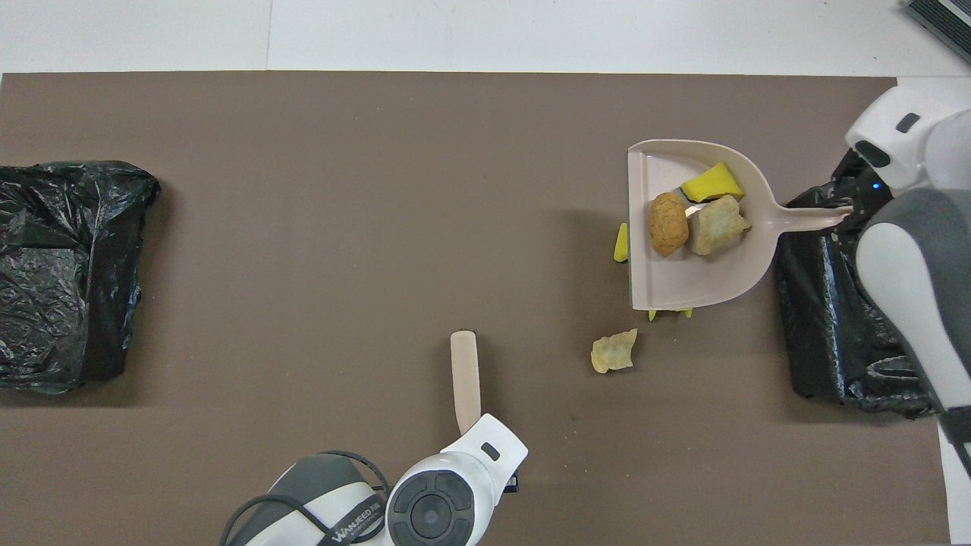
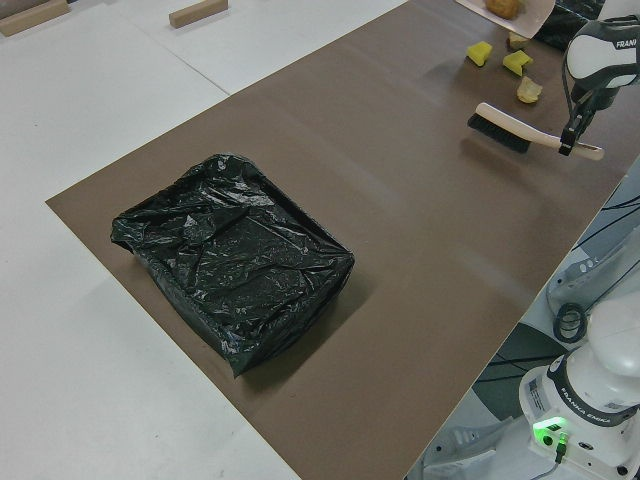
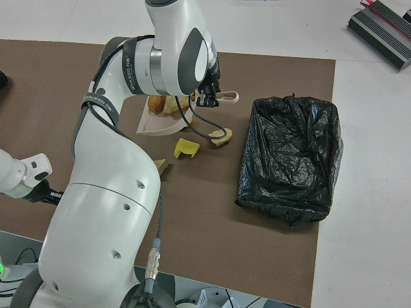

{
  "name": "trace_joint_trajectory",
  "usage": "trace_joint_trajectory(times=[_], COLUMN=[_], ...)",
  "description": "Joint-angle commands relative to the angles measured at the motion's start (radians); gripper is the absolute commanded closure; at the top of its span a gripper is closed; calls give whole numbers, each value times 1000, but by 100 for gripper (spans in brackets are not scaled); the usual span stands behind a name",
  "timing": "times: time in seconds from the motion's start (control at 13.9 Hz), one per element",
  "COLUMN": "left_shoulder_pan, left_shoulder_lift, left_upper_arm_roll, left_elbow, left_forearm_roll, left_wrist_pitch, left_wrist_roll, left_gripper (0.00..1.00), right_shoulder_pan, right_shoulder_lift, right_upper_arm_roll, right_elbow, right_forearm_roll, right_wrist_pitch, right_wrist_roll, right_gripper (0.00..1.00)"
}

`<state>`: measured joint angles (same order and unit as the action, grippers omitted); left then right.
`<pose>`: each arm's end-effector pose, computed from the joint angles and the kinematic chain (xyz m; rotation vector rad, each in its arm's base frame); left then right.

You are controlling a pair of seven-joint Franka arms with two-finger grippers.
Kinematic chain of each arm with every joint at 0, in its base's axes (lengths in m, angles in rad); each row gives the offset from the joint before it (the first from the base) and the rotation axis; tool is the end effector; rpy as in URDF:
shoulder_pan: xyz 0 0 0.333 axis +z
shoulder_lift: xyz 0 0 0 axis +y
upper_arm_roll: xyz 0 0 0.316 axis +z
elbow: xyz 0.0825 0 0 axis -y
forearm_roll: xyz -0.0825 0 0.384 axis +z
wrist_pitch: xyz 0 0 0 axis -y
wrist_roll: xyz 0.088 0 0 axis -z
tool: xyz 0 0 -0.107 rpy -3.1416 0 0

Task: Sweep and dump trash in bin
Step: 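Carry the dustpan to the bin with the right gripper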

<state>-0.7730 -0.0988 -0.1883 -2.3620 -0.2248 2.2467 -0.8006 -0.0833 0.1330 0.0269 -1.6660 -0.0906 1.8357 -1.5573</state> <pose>0.2728 -0.4021 0.3651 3.0490 -0.0262 -0.1996 0.6069 -0.0424 0.5254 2.2124 2.1085 -0.0542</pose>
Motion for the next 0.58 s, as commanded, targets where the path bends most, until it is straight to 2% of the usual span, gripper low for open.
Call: trace_joint_trajectory(times=[0.0,0.29,0.36,0.43,0.51], left_shoulder_pan=[-32,-45,-42,-39,-37], left_shoulder_lift=[27,42,50,54,54], left_upper_arm_roll=[15,15,15,15,15], left_elbow=[1,1,1,1,1], left_forearm_roll=[21,21,19,19,19], left_wrist_pitch=[46,79,94,108,106], left_wrist_roll=[-41,-65,-66,-63,-52], left_gripper=[100,100,87,68,43], right_shoulder_pan=[-74,-189,-213,-229,-248], right_shoulder_lift=[-26,-36,-36,-36,-38], right_upper_arm_roll=[7,-1,2,-1,-2], right_elbow=[2,2,2,2,2], right_forearm_roll=[2,-53,-86,-98,-109], right_wrist_pitch=[-30,-20,-13,-13,-9], right_wrist_roll=[-91,-181,-200,-205,-207], right_gripper=[100,100,100,100,100])
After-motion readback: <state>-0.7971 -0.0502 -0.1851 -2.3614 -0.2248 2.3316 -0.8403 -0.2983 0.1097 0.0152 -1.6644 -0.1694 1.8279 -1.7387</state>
